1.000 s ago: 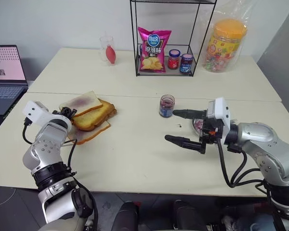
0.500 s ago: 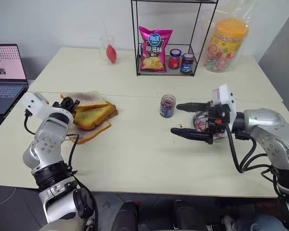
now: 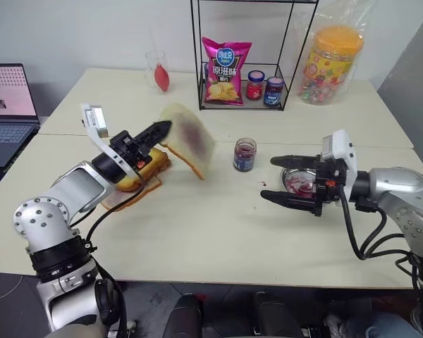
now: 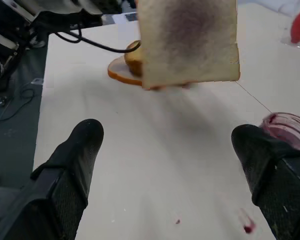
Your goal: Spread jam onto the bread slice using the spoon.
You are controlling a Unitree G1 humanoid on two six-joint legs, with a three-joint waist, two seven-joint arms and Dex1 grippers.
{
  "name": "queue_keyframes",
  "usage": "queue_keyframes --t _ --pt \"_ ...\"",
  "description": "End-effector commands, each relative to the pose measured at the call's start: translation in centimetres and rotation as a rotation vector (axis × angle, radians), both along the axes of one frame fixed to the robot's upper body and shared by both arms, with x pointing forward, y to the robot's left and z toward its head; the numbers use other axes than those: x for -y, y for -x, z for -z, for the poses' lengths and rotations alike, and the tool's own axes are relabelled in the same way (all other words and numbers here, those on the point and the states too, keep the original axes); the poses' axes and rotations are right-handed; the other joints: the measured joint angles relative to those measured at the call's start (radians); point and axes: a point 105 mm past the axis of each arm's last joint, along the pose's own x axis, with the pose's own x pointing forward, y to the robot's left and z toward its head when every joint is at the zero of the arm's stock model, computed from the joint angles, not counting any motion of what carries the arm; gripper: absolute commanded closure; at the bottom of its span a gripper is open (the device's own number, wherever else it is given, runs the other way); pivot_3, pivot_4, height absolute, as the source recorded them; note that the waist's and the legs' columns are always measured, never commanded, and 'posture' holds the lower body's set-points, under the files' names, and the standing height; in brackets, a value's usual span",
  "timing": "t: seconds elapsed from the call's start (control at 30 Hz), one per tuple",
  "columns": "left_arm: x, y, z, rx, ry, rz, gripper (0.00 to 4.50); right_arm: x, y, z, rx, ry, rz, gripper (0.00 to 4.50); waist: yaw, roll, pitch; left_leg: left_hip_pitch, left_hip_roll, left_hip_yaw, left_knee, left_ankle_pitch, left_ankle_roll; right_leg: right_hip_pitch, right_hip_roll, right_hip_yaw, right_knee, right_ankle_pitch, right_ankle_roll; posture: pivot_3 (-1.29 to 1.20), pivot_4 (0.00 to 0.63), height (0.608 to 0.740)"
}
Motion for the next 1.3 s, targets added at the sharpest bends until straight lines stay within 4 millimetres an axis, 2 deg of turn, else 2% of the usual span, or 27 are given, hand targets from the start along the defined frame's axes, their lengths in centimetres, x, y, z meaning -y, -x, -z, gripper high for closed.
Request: queue_keyframes --t 0.03,0.13,0.23,0.33,0.4,0.5,0.6,0.9,1.13,1.2,1.27,1.3 --pt "2.0 3.2 0.2 -0.019 -0.087 0.258 4.49 1.0 1.4 -0.7 0.013 0.01 0.022 0.0 0.0 0.0 0.0 0.0 0.0 0.0 0.0 0.0 0.0 -0.001 0.0 0.0 0.0 0.0 0.0 0.0 0.15 0.74" --pt "2.5 4.5 2.5 -0.118 -0.192 0.388 4.49 1.6 2.1 -0.3 -0.02 0.033 0.04 0.0 0.0 0.0 0.0 -0.001 0.0 0.001 0.0 0.0 0.0 -0.002 0.0 0.001 0.0 0.0 0.0 0.0 0.15 0.74" --pt "2.9 4.3 4.6 -0.173 -0.293 0.438 4.49 1.8 2.7 0.2 -0.044 0.054 0.045 0.0 0.0 0.0 0.0 -0.001 0.0 0.001 0.0 0.0 0.0 -0.002 0.0 0.001 0.0 -0.001 -0.001 0.0 0.15 0.74" --pt "3.4 2.1 7.4 -0.127 -0.46 0.41 4.49 1.5 3.3 1.0 -0.062 0.083 0.035 0.0 0.0 0.0 0.0 -0.001 0.0 0.002 0.0 0.0 0.0 -0.002 0.0 0.001 0.0 -0.001 -0.003 0.0 0.15 0.74" --pt "3.7 0.5 8.5 -0.047 -0.54 0.398 4.49 1.4 3.4 1.4 -0.072 0.091 0.038 0.0 0.002 0.001 0.0 -0.001 0.0 0.002 0.0 0.0 0.0 -0.002 0.0 0.001 0.0 -0.004 -0.008 0.0 0.15 0.74" --pt "4.6 -2.5 10.1 0.166 -0.761 0.39 4.49 1.5 3.8 2.1 -0.09 0.109 0.045 0.0 0.007 0.001 0.0 -0.004 0.0 0.002 0.0 0.0 0.0 -0.005 0.0 0.001 -0.001 -0.004 -0.008 0.0 0.15 0.74" --pt "5.1 -4.1 10.5 0.283 -0.835 0.411 4.49 1.6 3.9 2.4 -0.097 0.116 0.05 0.0 0.013 0.001 0.0 -0.009 -0.001 0.002 0.0 0.0 0.0 -0.007 0.0 0.0 -0.003 0.0 -0.006 0.0 0.15 0.74" --pt "8.6 -5.3 10.5 0.488 -0.878 0.53 4.49 1.6 4.5 3.2 -0.121 0.122 0.067 0.0 0.008 0.0 0.0 -0.015 -0.001 0.001 0.001 0.0 0.001 -0.011 0.0 -0.001 -0.004 0.002 -0.004 0.0 0.15 0.74" --pt "9.0 -5.7 10.8 0.544 -0.906 0.519 4.49 1.7 4.9 3.5 -0.13 0.129 0.082 0.0 0.002 0.0 0.0 -0.014 -0.001 0.001 0.002 0.0 0.001 -0.011 0.0 0.0 -0.001 -0.001 0.001 0.0 0.15 0.74" --pt "9.3 -5.9 10.5 0.569 -0.905 0.498 3.99 1.8 5.0 3.6 -0.132 0.131 0.084 0.0 0.002 0.0 0.0 -0.013 -0.001 0.001 0.002 0.0 0.001 -0.011 0.0 0.0 0.0 -0.001 0.001 0.0 0.15 0.74" --pt "9.6 -6.0 10.0 0.606 -0.893 0.485 3.77 1.8 5.1 3.7 -0.134 0.132 0.086 0.0 0.002 0.0 0.0 -0.013 -0.001 0.001 0.003 0.0 0.001 -0.011 0.0 0.0 0.0 -0.001 0.001 0.0 0.15 0.74" --pt "9.8 -6.0 9.7 0.627 -0.891 0.475 3.5 1.9 5.1 3.7 -0.135 0.133 0.088 0.0 0.002 0.0 0.0 -0.013 -0.001 0.001 0.003 0.0 0.001 -0.011 0.0 0.0 0.0 -0.001 0.001 0.0 0.15 0.74"
